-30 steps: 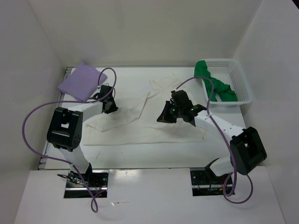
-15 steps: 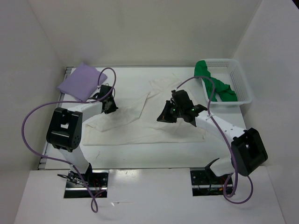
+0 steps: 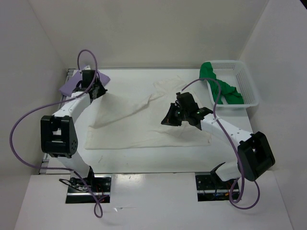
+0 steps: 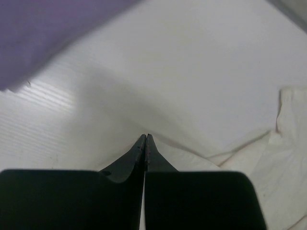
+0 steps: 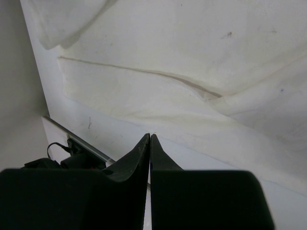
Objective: Fold and stack the t-shirts
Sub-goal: Fold the flattened tshirt in 1/3 of the way
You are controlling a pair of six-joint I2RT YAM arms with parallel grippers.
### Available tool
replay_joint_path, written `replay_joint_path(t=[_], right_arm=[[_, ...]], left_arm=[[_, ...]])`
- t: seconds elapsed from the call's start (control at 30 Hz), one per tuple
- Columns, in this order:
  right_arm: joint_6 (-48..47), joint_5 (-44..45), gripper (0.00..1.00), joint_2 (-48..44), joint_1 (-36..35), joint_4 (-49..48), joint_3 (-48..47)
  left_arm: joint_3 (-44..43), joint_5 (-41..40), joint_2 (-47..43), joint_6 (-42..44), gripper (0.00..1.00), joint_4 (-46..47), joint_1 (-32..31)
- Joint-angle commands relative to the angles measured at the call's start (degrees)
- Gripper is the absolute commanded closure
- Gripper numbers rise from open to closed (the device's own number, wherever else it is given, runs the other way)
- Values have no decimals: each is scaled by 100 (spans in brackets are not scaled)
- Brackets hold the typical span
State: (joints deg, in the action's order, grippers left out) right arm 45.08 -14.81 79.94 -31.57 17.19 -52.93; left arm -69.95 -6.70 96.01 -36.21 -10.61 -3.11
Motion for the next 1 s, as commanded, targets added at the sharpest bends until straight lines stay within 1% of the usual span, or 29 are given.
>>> replay_joint_path(t=[0.0, 0.13, 0.17, 0.33, 0.43, 0.5, 0.57, 0.6, 0.67, 0.7, 0.73, 0.77, 0.87, 0.9, 0.93, 0.97], right_arm=[[-78, 13, 95, -137, 2, -111, -139], [-78, 13, 95, -84, 2, -111, -139], [-78, 13, 95, -32, 2, -111, -139], [-131, 75, 95, 74, 55, -111, -192], [-131, 135, 95, 144, 55, -58, -192], [-131, 188, 95, 144, 116, -58, -192], [-131, 267, 95, 144, 169, -5, -192], [-131, 338, 95, 144, 221, -5, -192], [-131, 522, 95, 84, 283, 109, -139], [-70, 793, 95, -4, 370, 109, -69], [-70, 874, 95, -66, 528, 170, 36], [0, 996, 95, -180, 634, 171, 106], [1, 1050, 95, -233, 1073, 232, 300], [1, 1050, 95, -233, 1144, 232, 300], [-60, 1146, 95, -181, 1205, 284, 300], [-61, 1234, 95, -181, 1206, 424, 300]], left_arm=[[-509, 63, 435, -27, 100, 226, 319], [-1028, -24, 1146, -27, 100, 463, 443], [-1281, -85, 1270, -88, 100, 463, 513], [-2002, -217, 2060, -88, 100, 463, 645], [-2364, -498, 2369, -203, 100, 384, 715], [-2365, -447, 2440, -343, 100, 384, 716], [-2435, -700, 2440, -439, 96, 305, 768], [-2366, -701, 2440, -440, 93, 305, 768], [-2312, -981, 2335, -519, 84, 376, 768], [-2190, -1061, 2213, -519, 71, 376, 768], [-2120, -1062, 2142, -519, 65, 437, 829], [-2058, -1062, 1985, -458, 55, 437, 830], [-1751, -1114, 1677, -265, 49, 568, 830], [-1619, -1114, 1415, -264, 46, 569, 830], [-1487, -1019, 1255, -334, 44, 569, 830], [-1086, -748, 862, -404, 44, 639, 830]])
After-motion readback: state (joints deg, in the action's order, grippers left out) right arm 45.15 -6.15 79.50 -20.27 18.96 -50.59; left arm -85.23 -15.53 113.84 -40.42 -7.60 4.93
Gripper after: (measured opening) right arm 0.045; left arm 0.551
